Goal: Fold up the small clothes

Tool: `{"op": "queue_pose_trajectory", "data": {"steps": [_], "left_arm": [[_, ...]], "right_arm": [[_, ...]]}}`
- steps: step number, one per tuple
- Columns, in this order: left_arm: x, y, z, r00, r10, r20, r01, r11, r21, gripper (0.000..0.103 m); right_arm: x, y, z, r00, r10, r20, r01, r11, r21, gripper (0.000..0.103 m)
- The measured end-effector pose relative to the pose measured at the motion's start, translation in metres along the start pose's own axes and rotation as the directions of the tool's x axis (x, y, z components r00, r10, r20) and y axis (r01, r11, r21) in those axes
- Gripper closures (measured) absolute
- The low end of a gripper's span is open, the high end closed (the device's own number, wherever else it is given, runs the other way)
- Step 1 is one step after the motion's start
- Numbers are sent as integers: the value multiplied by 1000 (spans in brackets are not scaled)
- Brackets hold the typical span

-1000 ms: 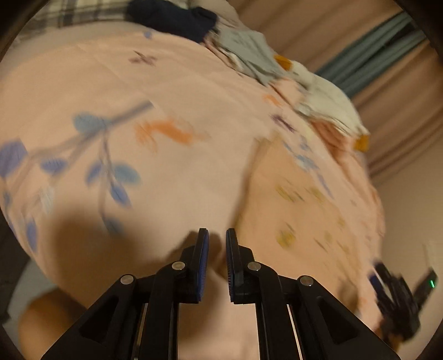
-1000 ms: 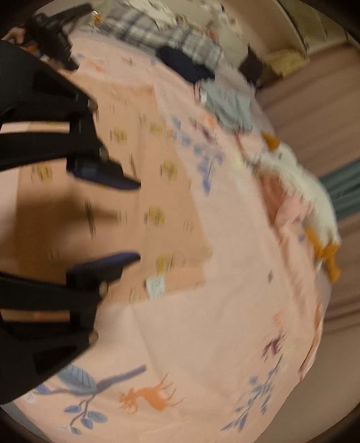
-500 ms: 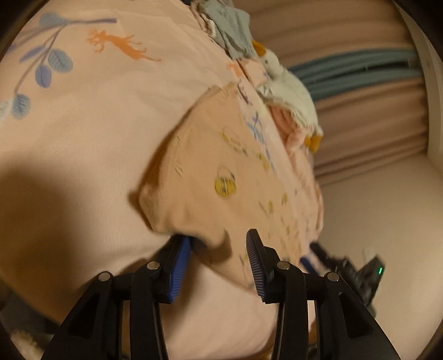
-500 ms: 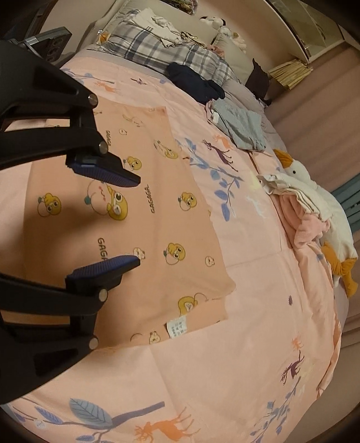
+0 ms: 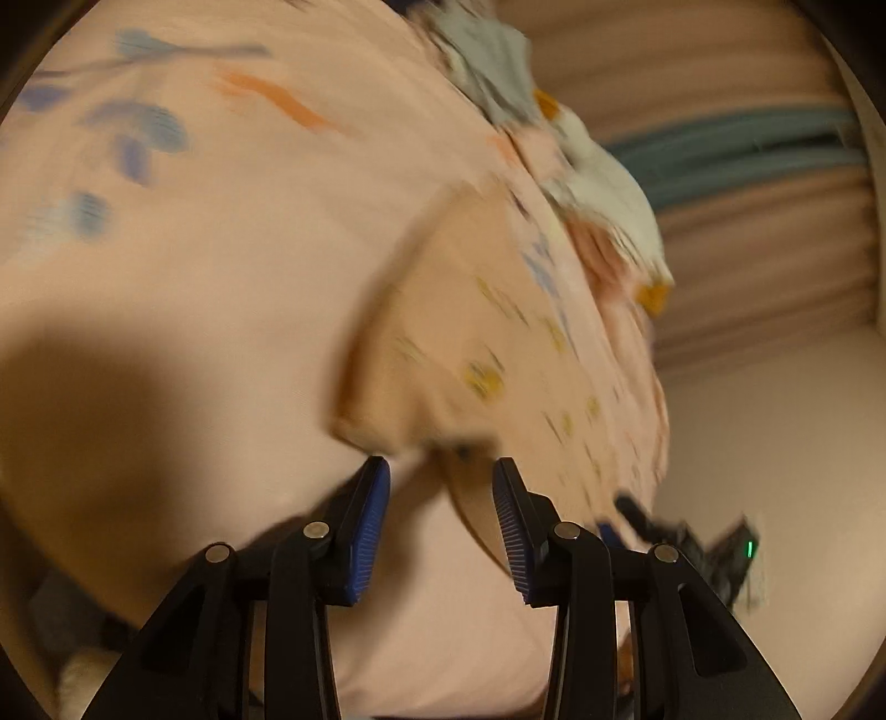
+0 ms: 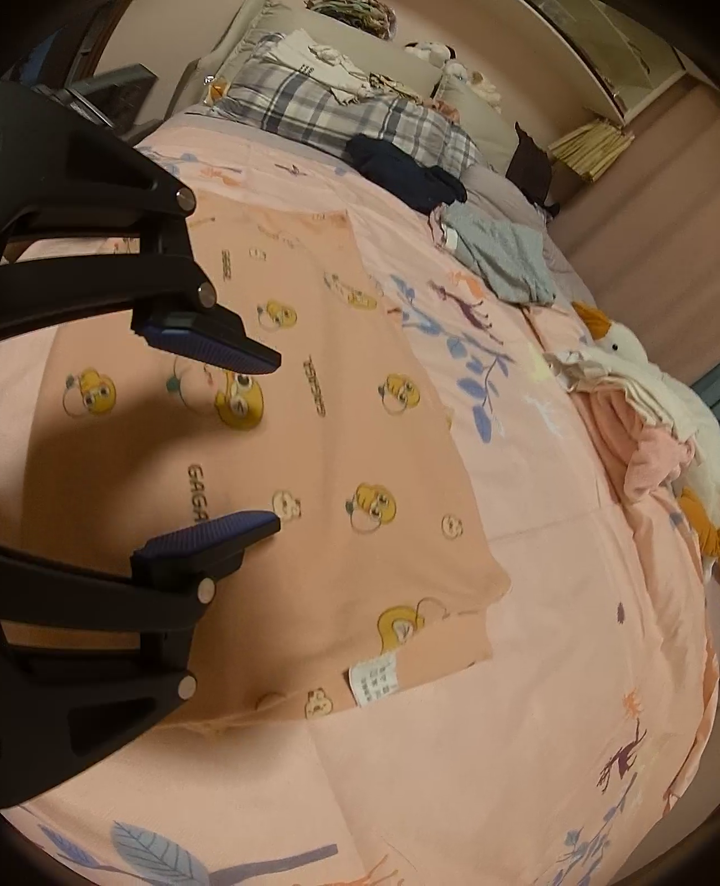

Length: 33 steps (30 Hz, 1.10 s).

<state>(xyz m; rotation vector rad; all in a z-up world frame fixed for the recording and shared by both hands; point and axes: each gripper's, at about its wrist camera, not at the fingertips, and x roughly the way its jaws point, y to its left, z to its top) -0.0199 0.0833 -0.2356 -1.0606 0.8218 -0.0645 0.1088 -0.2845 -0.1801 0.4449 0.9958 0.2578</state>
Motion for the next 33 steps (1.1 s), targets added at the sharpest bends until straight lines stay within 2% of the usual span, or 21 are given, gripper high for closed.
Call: {"op": "queue_pose_trajectory", "data": {"steps": [1, 5, 6, 7, 8, 9, 12, 13, 16, 17, 18, 19, 20, 21, 23, 25, 26, 27, 29, 33], "left_arm": [[-3, 3, 6, 999, 10, 44, -10, 1000, -8, 63], [-6, 10, 13, 994, 45, 104, -46, 999, -2, 67], [-7, 9, 14, 990, 62, 129, -63, 998, 7, 71], [-6, 8, 14, 986, 97, 138, -100, 995, 18, 84], [-3, 4, 15, 978, 155, 139, -162, 986, 40, 89], [-3, 2, 17, 976, 173, 133, -183, 981, 61, 90], [-15, 7, 19, 977, 183, 113, -190, 980, 53, 92], [-18, 6, 21, 970, 207, 129, -215, 975, 51, 95], [-35, -1, 27, 891, 369, 265, -402, 912, 84, 96], [-41, -1, 29, 903, 345, 255, -379, 920, 98, 96], [-45, 2, 31, 938, 271, 214, -294, 952, 84, 96], [-48, 6, 31, 963, 200, 179, -212, 976, 51, 96], [-48, 10, 30, 983, 128, 134, -130, 991, 7, 96], [-44, 11, 28, 991, 93, 94, -92, 996, -12, 95], [-32, 9, 24, 996, 73, 45, -73, 997, 4, 94], [-19, 9, 21, 992, 129, 19, -129, 991, 19, 84], [-12, 13, 21, 994, 112, 4, -112, 994, 0, 84], [-10, 18, 19, 998, 60, -3, -60, 998, -27, 83], [-8, 24, 19, 999, -24, -25, 22, 997, -78, 77], [-11, 29, 24, 996, -76, -38, 71, 990, -121, 74]], "right_arm": [[0, -1, 0, 1000, 1, -2, -1, 1000, 3, 51], [0, 2, -3, 1000, -23, 2, 23, 999, -32, 52], [0, 3, -3, 1000, -27, 4, 27, 999, -40, 52], [0, 3, -4, 1000, -30, 6, 30, 998, -47, 53], [1, 1, -3, 1000, -28, 5, 28, 999, -46, 53], [1, 0, -3, 1000, -25, 2, 25, 999, -41, 53], [1, -5, -2, 1000, -5, -4, 5, 1000, -20, 53], [1, -7, -2, 1000, 1, -6, -2, 1000, -14, 53], [1, -9, -1, 1000, 9, -9, -9, 1000, -9, 53], [1, -8, -2, 1000, 6, -10, -6, 1000, -14, 53], [2, -7, -2, 1000, 1, -10, -2, 1000, -19, 53], [2, -5, -2, 1000, -8, -10, 7, 1000, -29, 53], [3, -4, -3, 1000, -15, -10, 15, 999, -36, 53], [4, -3, -3, 1000, -23, -12, 23, 999, -41, 53], [5, -2, -3, 999, -33, -12, 33, 998, -44, 52], [5, -1, -4, 999, -39, -11, 38, 998, -50, 52], [5, -1, -4, 999, -39, -12, 38, 998, -56, 52], [5, -1, -4, 999, -38, -14, 37, 997, -60, 52], [5, -2, -4, 999, -34, -16, 33, 998, -59, 52], [8, -3, -4, 999, -34, -21, 33, 998, -48, 52]]}}
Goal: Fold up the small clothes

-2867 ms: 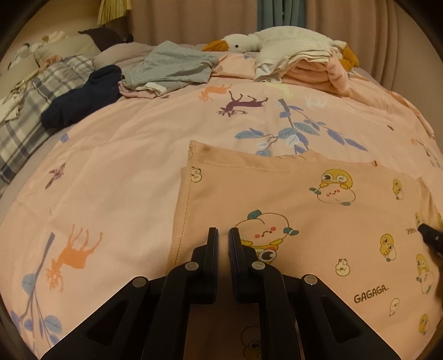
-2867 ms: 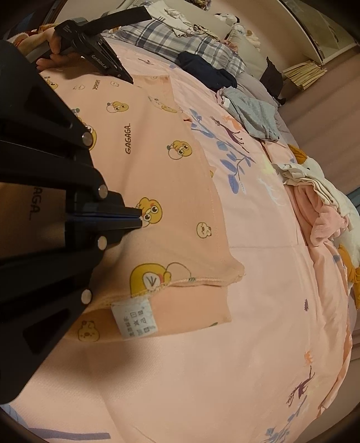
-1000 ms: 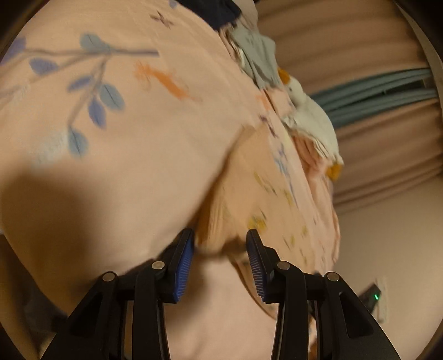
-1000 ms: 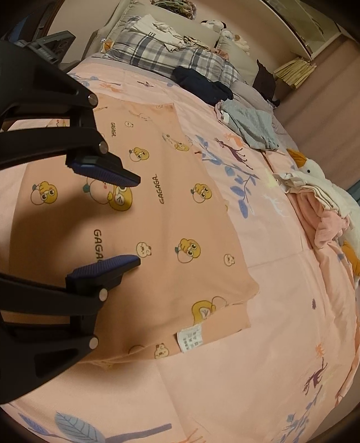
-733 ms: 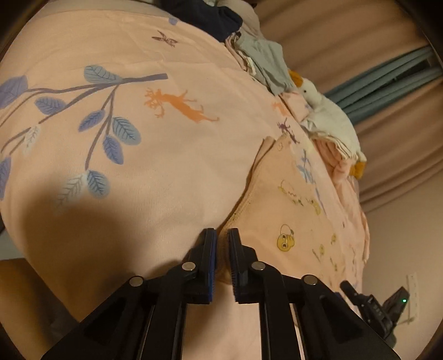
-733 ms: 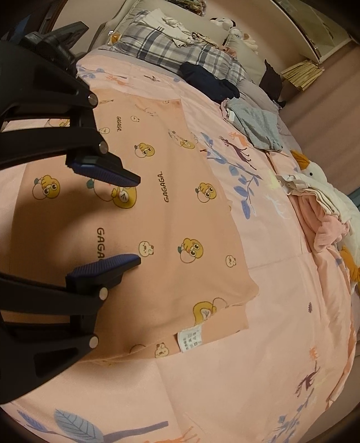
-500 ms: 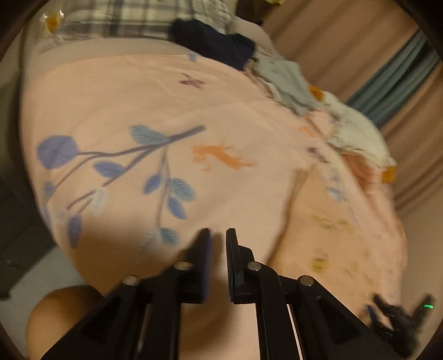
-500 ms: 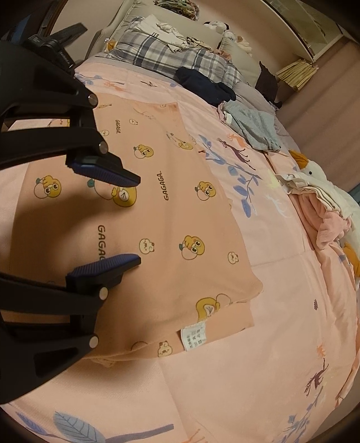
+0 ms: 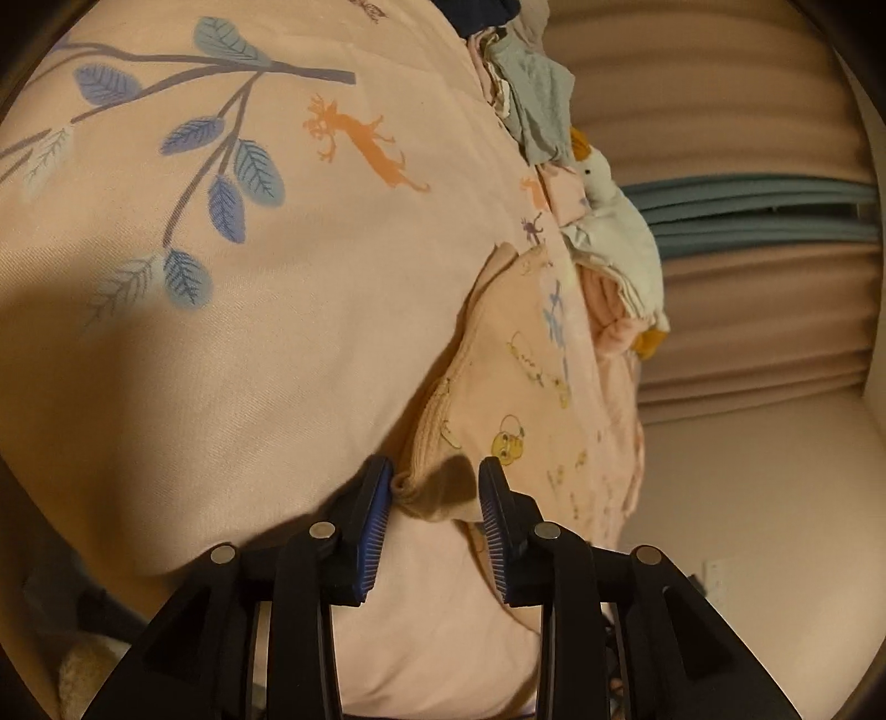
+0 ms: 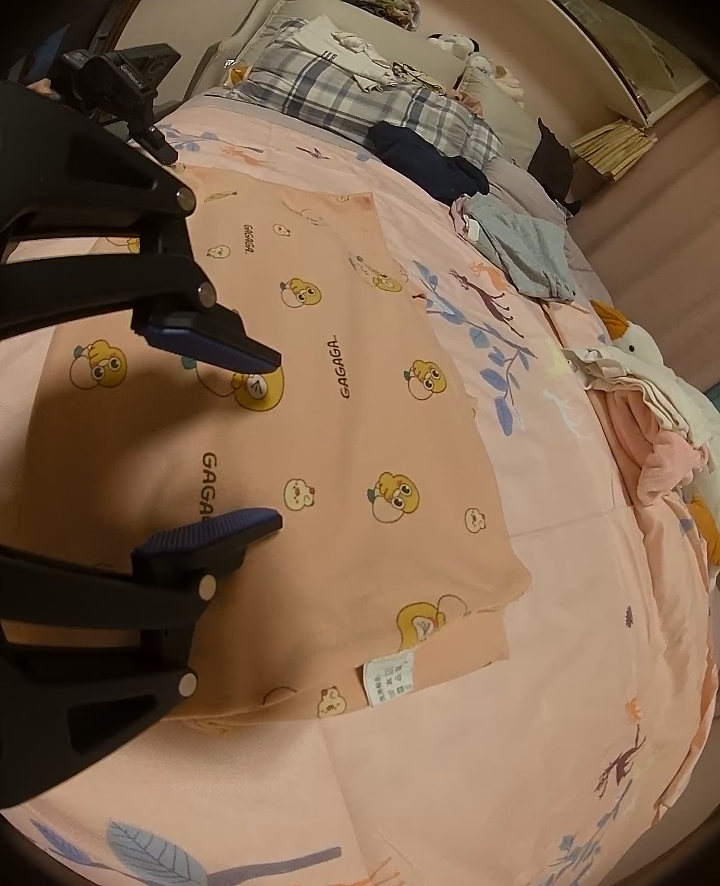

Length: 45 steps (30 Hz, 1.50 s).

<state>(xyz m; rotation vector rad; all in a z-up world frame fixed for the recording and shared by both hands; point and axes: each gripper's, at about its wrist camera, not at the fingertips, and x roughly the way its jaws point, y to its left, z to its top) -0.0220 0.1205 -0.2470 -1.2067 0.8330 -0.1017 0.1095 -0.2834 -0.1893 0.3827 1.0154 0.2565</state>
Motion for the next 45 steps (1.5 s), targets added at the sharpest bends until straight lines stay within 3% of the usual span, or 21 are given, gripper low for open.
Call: {"op": "queue_pose_trajectory", "data": {"steps": [3, 5, 6, 8, 10, 12, 14, 15, 16, 17, 18, 20, 23, 25, 26, 28, 29, 32, 35, 39, 45], "left_arm": [[0, -6, -4, 998, 47, 31, -48, 997, 63, 74], [4, -20, -12, 988, 127, 90, -141, 975, 170, 89], [7, -28, -15, 972, 197, 125, -222, 947, 231, 94], [13, -41, -19, 943, 281, 177, -325, 891, 317, 96], [13, -53, -21, 910, 331, 248, -405, 835, 371, 96], [11, -60, -18, 868, 375, 327, -487, 775, 403, 97], [13, -64, -13, 776, 459, 433, -621, 677, 395, 103], [13, -62, -11, 706, 509, 492, -699, 611, 371, 103], [13, -59, -8, 668, 542, 509, -737, 576, 354, 103], [9, -49, -3, 712, 540, 450, -696, 626, 351, 103], [4, -41, 0, 768, 510, 386, -633, 695, 342, 103], [-8, -32, 0, 856, 420, 300, -504, 806, 310, 103], [-16, -29, -7, 945, 281, 169, -320, 902, 289, 102], [-12, -31, -15, 976, 205, 79, -219, 935, 280, 93], [-7, -31, -19, 984, 175, 41, -180, 947, 266, 87], [1, -27, -25, 990, 139, -2, -135, 966, 220, 65], [8, -24, -26, 992, 119, -27, -112, 975, 191, 63], [16, -20, -31, 994, 61, -86, -46, 985, 165, 63], [19, -23, -34, 997, -17, -71, 26, 992, 122, 55], [42, -22, -32, 982, -124, -143, 131, 991, 41, 51], [63, -40, -28, 983, -149, -104, 158, 983, 90, 51]], "right_arm": [[2, 5, -2, 1000, -20, 3, 20, 1000, -21, 51], [3, 8, -3, 999, -34, 5, 34, 999, -35, 50], [4, 9, -3, 999, -38, 5, 38, 998, -40, 49], [4, 9, -3, 999, -40, 6, 41, 998, -46, 49], [4, 6, -2, 1000, -27, 6, 27, 999, -33, 49], [3, 3, -2, 1000, -12, 5, 12, 1000, -21, 49], [2, 2, -2, 1000, 0, 4, 1, 1000, -15, 49], [2, 2, -3, 1000, 2, 4, -2, 1000, -16, 49], [3, 2, -3, 1000, 1, 2, -1, 1000, -20, 49], [3, 3, -3, 1000, -2, 2, 2, 1000, -23, 49], [3, 3, -3, 1000, -6, 2, 6, 1000, -27, 49], [4, 5, -3, 1000, -14, 2, 14, 999, -35, 49], [6, 5, -3, 1000, -20, 4, 20, 999, -33, 48], [6, 7, -3, 1000, -25, 7, 25, 999, -37, 47], [6, 8, -3, 999, -32, 8, 32, 999, -43, 46], [6, 10, -4, 999, -43, 12, 43, 998, -54, 46], [6, 11, -5, 999, -49, 14, 50, 997, -62, 46], [7, 12, -5, 998, -58, 16, 59, 995, -75, 46], [8, 12, -5, 998, -56, 16, 57, 996, -73, 45], [8, 13, -5, 998, -53, 16, 54, 996, -76, 43], [8, 15, -7, 998, -53, 18, 54, 996, -78, 42]]}}
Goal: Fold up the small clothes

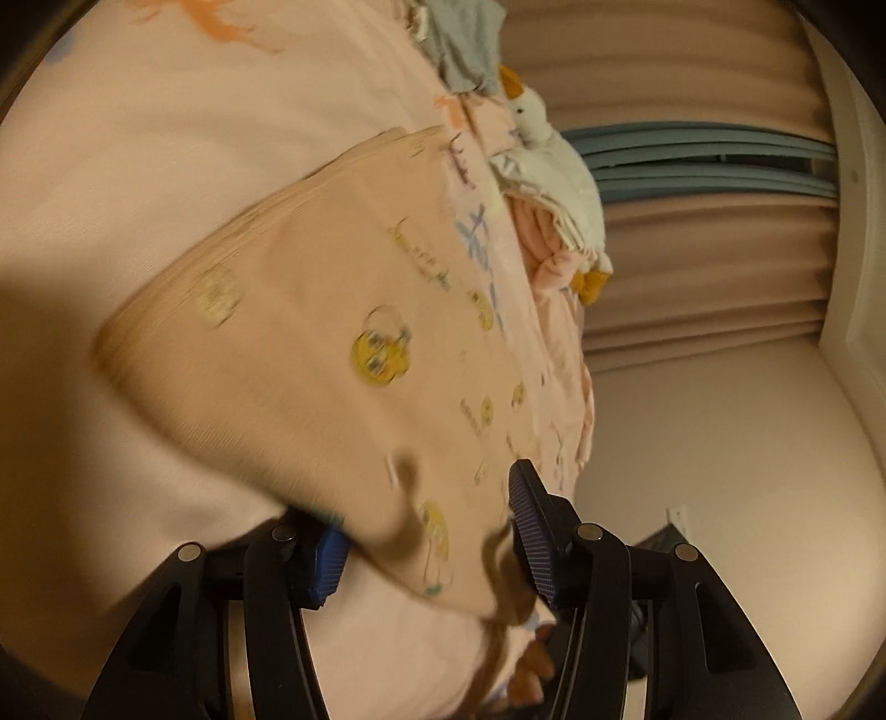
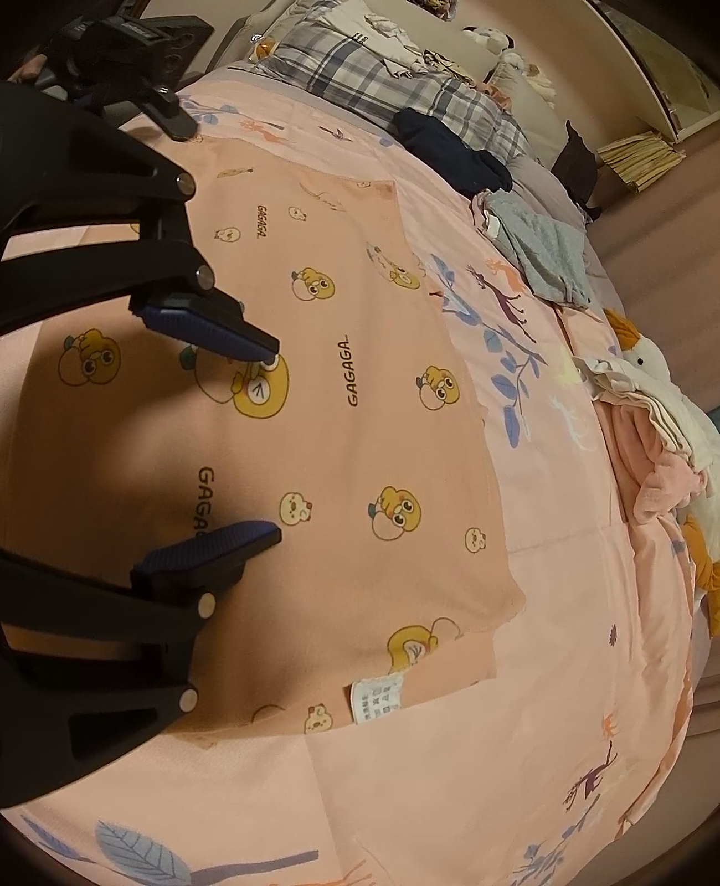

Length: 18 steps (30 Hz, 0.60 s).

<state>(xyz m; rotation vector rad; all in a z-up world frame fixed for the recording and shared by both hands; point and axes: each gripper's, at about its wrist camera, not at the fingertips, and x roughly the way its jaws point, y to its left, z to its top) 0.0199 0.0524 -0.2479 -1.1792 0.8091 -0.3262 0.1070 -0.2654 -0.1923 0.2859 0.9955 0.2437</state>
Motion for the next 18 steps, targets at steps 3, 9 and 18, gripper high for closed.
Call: {"op": "queue_pose_trajectory", "data": {"steps": [3, 9, 18], "left_arm": [[9, -14, 3, 995, 83, 52, -86, 993, 75, 51], [12, -21, 2, 930, 274, 244, -321, 930, 178, 71], [22, -48, 0, 898, 266, 351, -384, 863, 329, 94]], "right_arm": [[-1, 1, -1, 1000, 1, 4, -1, 1000, -2, 41], [-15, 4, -1, 981, 194, 9, -194, 981, 9, 73], [29, 2, -18, 939, 318, -132, -306, 947, 101, 103]]}}
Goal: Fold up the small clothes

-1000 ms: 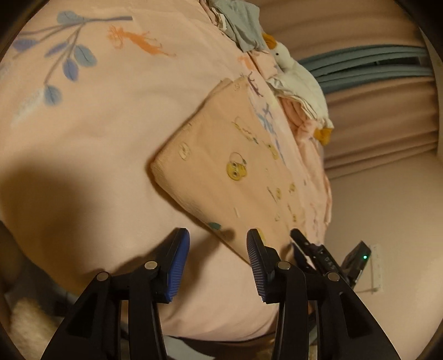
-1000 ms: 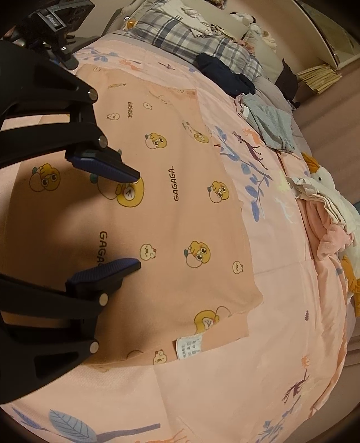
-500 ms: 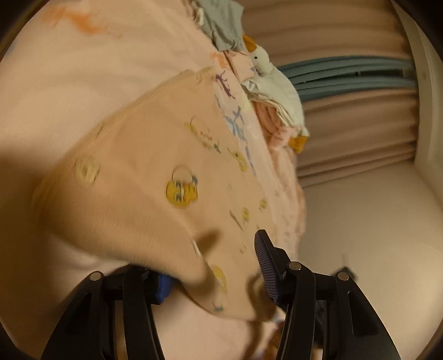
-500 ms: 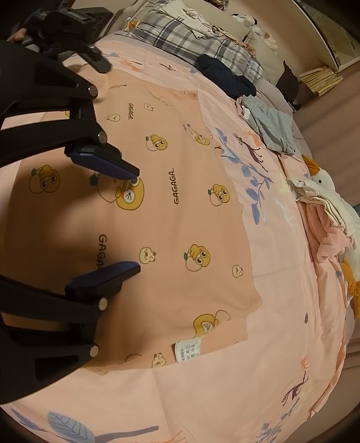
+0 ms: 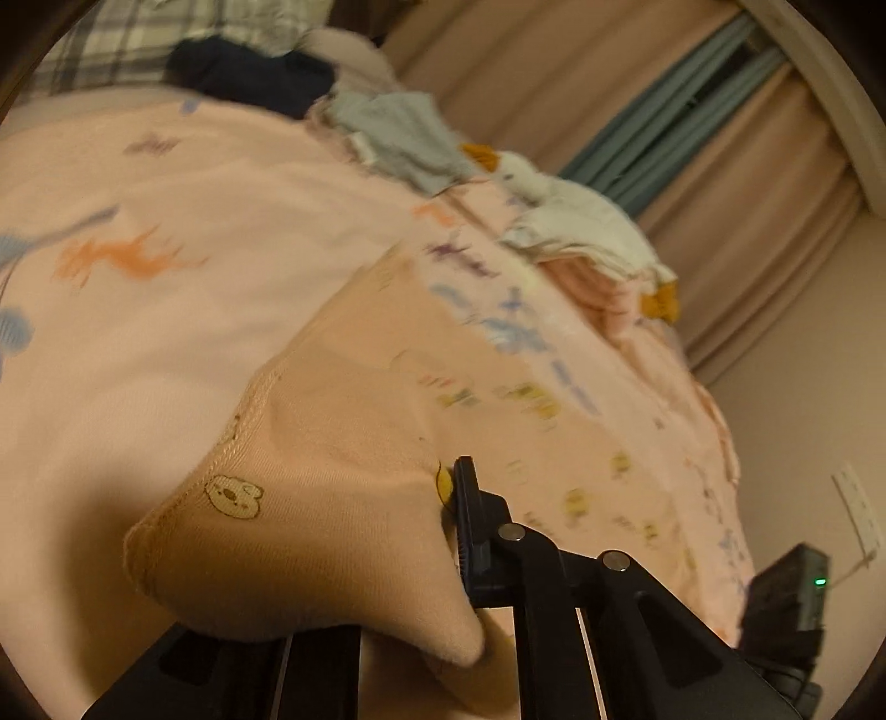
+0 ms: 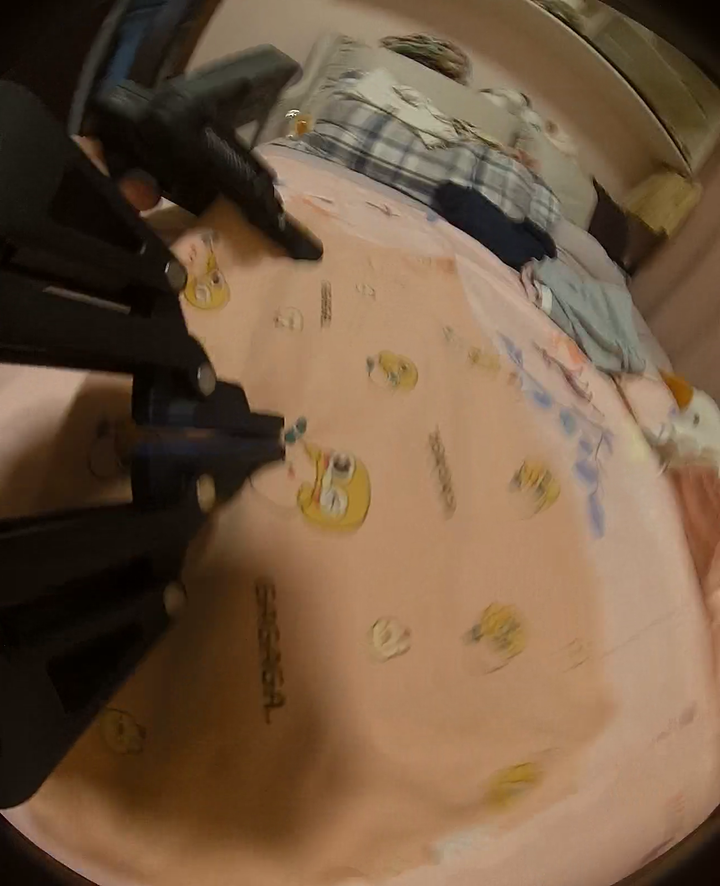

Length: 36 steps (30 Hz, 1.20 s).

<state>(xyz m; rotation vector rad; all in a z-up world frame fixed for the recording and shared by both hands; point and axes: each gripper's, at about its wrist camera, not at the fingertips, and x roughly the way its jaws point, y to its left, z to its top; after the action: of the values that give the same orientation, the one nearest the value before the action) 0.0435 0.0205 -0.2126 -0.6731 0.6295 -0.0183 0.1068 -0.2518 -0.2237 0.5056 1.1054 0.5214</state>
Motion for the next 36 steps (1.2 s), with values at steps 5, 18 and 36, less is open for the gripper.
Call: {"op": "queue_pose_trajectory", "data": {"steps": [5, 18, 36], "left_arm": [[-8, -58, 4, 990, -140, 27, 133, 973, 186, 94], [41, -174, -84, 926, -53, -374, 258, 811, 525, 71], [12, -94, -74, 863, -66, -501, 244, 923, 297, 40]], "right_arm": [[-34, -30, 5, 988, 138, 62, -145, 983, 113, 98], [-146, -121, -13, 935, 104, 338, -210, 933, 293, 58], [-91, -65, 8, 984, 161, 75, -175, 957, 233, 42]]}}
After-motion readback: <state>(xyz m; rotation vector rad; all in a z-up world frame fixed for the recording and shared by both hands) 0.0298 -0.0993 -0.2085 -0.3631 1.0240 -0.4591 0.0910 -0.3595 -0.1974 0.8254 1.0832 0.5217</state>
